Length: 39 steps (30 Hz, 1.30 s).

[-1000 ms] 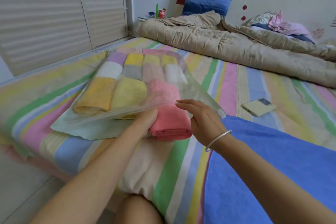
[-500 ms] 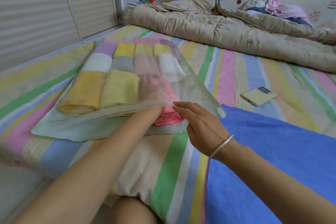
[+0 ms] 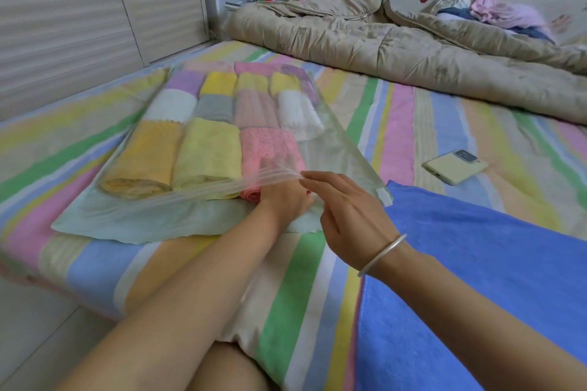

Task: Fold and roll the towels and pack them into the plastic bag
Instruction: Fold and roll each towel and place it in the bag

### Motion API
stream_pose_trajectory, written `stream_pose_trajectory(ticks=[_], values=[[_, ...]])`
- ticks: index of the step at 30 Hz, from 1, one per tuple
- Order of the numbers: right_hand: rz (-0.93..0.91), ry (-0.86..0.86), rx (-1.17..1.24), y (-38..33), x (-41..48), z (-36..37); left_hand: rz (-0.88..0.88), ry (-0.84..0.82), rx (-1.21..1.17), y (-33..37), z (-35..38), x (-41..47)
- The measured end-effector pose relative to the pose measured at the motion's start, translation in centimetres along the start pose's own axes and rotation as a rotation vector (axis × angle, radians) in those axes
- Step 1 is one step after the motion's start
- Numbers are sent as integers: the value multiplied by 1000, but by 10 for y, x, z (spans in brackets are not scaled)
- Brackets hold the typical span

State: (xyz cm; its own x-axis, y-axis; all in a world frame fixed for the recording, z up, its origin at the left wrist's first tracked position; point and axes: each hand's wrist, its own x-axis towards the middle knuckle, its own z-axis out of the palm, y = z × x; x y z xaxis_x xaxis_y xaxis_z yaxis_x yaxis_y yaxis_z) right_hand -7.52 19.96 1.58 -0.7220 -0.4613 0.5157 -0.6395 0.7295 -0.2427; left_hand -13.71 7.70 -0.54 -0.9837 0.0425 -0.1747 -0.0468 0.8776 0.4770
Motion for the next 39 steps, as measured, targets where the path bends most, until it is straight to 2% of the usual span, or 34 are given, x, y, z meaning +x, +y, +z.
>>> stream_pose_trajectory(ticks=[5,8,12,14,16,18,21,23,26,29,33,37,39], values=[[-6,11,10,0,0,0,-3,-89,-4,-5,-4,6],[-11,-1,-2,1,-2,-1,24,-35,42,-2,-1,3],[16,-83,8,5,-7,2,231,48,430,-8,10,-12],[27,-125,37,7,-18,3,279,50,530,-15,21,-33],[67,-138,50,11,-37,-1,343,-87,522,-13,28,-74],[202,-115,97,15,-66,-12,387,-129,461,-2,29,-122],[498,15,231,20,-122,-41,424,46,324,32,27,-161],[741,39,284,27,-167,-66,518,92,148,58,41,-171],[1110,113,410,41,-252,-112,736,-2,-27,104,78,-187],[1402,236,342,49,-339,-163,909,-136,-72,146,125,-206],[1563,297,111,53,-432,-214,1019,-190,-7,185,188,-225],[1677,379,-59,77,-489,-248,973,-178,218,204,230,-231],[1708,529,-5,91,-505,-260,960,-165,285,202,242,-231]])
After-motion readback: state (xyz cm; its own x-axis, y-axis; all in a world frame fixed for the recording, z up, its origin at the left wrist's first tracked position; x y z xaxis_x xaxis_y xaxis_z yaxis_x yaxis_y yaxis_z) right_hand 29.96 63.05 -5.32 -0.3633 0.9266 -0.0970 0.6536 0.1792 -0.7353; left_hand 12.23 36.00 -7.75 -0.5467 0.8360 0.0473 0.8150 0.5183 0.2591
